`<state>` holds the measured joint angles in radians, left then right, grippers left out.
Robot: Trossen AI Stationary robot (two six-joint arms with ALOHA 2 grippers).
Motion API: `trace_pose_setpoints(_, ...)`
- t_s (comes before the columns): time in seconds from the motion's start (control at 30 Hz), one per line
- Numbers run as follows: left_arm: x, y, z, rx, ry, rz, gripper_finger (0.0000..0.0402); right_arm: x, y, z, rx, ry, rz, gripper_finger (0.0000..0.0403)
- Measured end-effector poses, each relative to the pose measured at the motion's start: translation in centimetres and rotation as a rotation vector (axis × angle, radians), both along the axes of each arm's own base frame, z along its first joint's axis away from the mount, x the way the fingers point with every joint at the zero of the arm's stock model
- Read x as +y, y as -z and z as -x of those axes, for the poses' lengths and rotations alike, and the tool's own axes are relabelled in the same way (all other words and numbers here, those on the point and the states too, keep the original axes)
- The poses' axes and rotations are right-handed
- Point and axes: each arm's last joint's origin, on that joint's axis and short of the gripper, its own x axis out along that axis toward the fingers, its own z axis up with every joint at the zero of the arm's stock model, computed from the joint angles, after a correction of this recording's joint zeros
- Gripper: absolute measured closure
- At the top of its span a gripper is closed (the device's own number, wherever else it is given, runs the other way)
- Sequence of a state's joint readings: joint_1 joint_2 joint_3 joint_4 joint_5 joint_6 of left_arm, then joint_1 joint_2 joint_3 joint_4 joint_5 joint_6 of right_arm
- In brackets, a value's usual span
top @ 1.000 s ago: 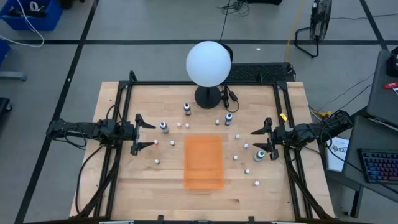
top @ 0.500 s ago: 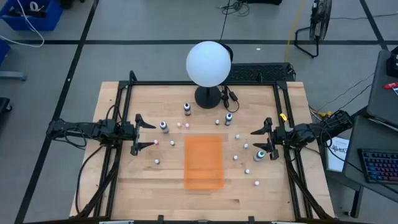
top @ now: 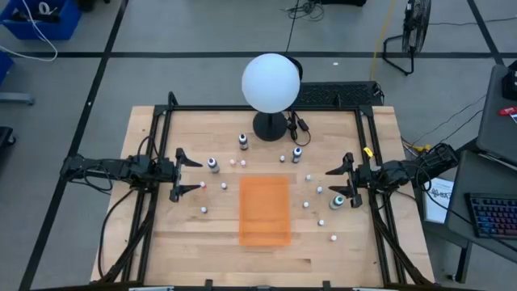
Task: Pick & Place food coloring
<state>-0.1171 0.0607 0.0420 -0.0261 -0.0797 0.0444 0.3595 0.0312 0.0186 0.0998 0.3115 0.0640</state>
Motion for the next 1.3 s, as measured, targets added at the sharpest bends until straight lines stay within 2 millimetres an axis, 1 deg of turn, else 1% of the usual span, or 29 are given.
trace_pose_setpoints(0.1, 0.0, 0.0, 0.0, 0.0, 0.0, 0.0, 0.005, 0.0, 0.0, 0.0, 0.001, -0.003, -0.025, 0.0179)
trace_pose_setpoints(0.27, 0.0, 0.0, 0.0, 0.0, 0.0, 0.0, 0.005, 0.0, -0.1, 0.0, -0.007, -0.007, -0.16, 0.0179)
trace_pose_setpoints(0.37, 0.0, 0.0, 0.0, 0.0, 0.0, 0.0, 0.005, -0.1, -0.6, 0.0, -0.052, 0.022, -0.184, 0.0179)
trace_pose_setpoints(0.53, 0.0, 0.0, 0.0, 0.0, 0.0, 0.0, 0.005, -0.2, -1.3, 0.2, -0.124, 0.021, -0.215, 0.0179)
trace_pose_setpoints(0.83, 0.0, 0.0, 0.0, 0.0, 0.0, 0.0, 0.005, -0.2, -1.2, 0.1, -0.118, 0.034, -0.262, 0.0179)
trace_pose_setpoints(0.93, 0.0, 0.0, 0.0, 0.0, 0.0, 0.0, 0.005, -0.4, -0.8, 0.0, -0.074, 0.13, -0.297, 0.018)
trace_pose_setpoints(1.0, 0.0, 0.0, 0.0, 0.0, 0.0, 0.0, 0.005, -0.5, 0.1, -0.2, 0.049, 0.212, -0.276, 0.0181)
trace_pose_setpoints(1.03, 0.0, 0.0, 0.0, -0.001, 0.0, 0.0, 0.005, -0.6, -0.3, -0.2, 0.107, 0.251, -0.269, 0.0181)
trace_pose_setpoints(1.07, 0.0, 0.0, 0.0, 0.0, 0.0, 0.0, 0.005, -0.7, -1.1, -0.2, 0.126, 0.267, -0.287, 0.0181)
trace_pose_setpoints(1.13, 0.0, 0.0, 0.0, 0.0, 0.0, 0.0, 0.005, -0.6, -3.3, -0.3, 0.154, 0.274, -0.323, 0.0181)
trace_pose_setpoints(1.23, 0.0, 0.0, 0.0, 0.0, 0.0, 0.0, 0.005, 0.1, -5.9, -1.5, 0.263, 0.207, -0.336, 0.0181)
trace_pose_setpoints(1.3, 0.0, 0.0, 0.0, 0.0, 0.0, 0.0, 0.005, 0.9, -8.6, -2.9, 0.286, 0.113, -0.359, 0.0181)
